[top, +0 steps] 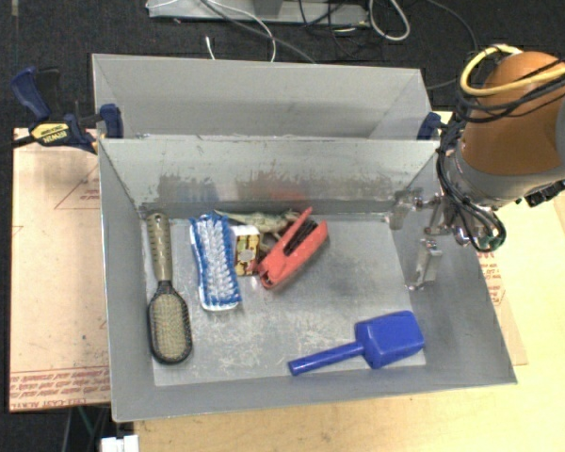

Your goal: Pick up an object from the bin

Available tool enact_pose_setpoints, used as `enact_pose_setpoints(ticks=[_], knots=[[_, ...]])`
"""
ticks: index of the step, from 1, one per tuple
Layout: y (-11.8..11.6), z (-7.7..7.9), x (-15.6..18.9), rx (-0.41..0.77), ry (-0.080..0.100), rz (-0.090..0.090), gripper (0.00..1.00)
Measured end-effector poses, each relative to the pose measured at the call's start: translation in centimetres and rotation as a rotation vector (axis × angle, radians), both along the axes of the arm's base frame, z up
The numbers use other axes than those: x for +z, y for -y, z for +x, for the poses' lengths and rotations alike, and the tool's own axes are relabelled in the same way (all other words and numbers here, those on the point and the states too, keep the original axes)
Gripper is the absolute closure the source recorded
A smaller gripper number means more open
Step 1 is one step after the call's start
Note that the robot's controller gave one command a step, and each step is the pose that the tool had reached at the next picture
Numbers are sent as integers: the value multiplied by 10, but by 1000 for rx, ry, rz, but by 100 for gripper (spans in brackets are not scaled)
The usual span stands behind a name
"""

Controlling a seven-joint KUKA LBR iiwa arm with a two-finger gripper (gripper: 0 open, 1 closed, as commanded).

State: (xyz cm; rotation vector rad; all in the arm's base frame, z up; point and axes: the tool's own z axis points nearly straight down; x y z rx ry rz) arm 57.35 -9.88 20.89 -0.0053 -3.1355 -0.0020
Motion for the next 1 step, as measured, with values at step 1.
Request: enact_pose_setpoints(ticks=[1], knots=[[-1,2,5,4,8,-1,0]])
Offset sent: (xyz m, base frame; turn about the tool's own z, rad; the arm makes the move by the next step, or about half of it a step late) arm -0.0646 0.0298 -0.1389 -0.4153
